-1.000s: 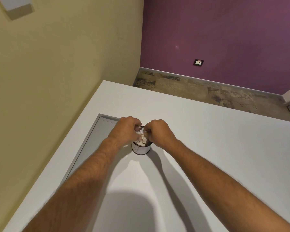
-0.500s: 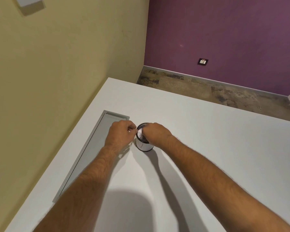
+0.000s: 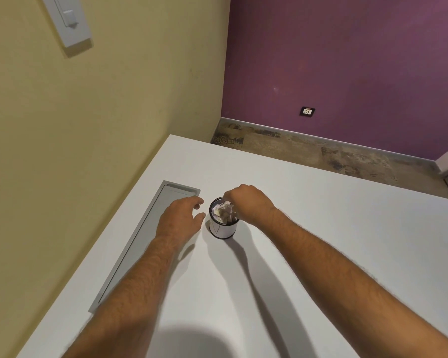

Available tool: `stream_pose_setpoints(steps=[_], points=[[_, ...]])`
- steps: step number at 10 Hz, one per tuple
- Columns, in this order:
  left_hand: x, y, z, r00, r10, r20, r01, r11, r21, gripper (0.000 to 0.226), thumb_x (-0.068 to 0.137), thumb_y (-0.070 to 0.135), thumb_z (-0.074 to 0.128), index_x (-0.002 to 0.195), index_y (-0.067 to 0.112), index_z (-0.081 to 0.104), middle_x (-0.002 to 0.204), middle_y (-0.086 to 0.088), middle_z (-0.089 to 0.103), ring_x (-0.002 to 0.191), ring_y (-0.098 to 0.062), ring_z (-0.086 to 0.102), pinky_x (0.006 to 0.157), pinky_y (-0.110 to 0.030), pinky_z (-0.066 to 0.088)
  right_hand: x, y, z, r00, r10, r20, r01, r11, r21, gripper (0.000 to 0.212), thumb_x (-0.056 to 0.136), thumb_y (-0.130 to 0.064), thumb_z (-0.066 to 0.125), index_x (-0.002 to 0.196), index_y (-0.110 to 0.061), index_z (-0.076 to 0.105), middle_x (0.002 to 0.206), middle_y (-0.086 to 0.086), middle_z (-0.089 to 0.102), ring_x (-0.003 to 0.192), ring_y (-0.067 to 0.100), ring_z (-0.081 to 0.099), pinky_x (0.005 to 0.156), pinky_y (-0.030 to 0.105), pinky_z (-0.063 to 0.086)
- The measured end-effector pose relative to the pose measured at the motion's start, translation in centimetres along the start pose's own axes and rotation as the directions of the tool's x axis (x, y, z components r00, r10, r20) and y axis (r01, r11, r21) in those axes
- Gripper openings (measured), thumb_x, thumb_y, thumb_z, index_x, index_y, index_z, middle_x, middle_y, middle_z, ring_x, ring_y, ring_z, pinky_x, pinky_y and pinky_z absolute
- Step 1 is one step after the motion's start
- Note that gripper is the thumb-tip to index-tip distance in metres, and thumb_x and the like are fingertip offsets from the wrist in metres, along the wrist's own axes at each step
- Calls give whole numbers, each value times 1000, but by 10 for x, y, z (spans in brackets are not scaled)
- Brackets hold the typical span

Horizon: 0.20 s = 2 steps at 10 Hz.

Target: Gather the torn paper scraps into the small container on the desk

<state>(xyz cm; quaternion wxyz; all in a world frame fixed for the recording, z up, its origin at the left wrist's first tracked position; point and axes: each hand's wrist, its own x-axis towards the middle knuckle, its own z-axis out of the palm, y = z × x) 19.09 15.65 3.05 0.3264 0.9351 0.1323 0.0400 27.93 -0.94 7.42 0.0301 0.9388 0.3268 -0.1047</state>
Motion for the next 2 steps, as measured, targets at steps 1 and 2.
stream_pose_setpoints(steps=[1, 2], points=[[-10, 5, -5, 999, 38, -7, -38, 999, 16, 41, 87, 29, 68, 127, 25, 58, 120, 5, 67, 115, -18, 57, 96, -40, 50, -16, 5, -8, 995, 26, -102, -18, 997, 76, 33, 81, -6, 62, 110, -22, 65, 99, 11, 69, 89, 33, 63, 66, 32, 45], [-18, 11, -6, 997, 70, -29, -68, 996, 62, 46, 89, 33, 65, 133, 27, 54, 126, 4, 63, 122, -18, 52, 97, -39, 48, -28, 7, -11, 978, 79, -191, -45, 983, 177, 29, 81, -7, 61, 104, -23, 68, 95, 8, 72, 88, 32, 64, 68, 33, 51]])
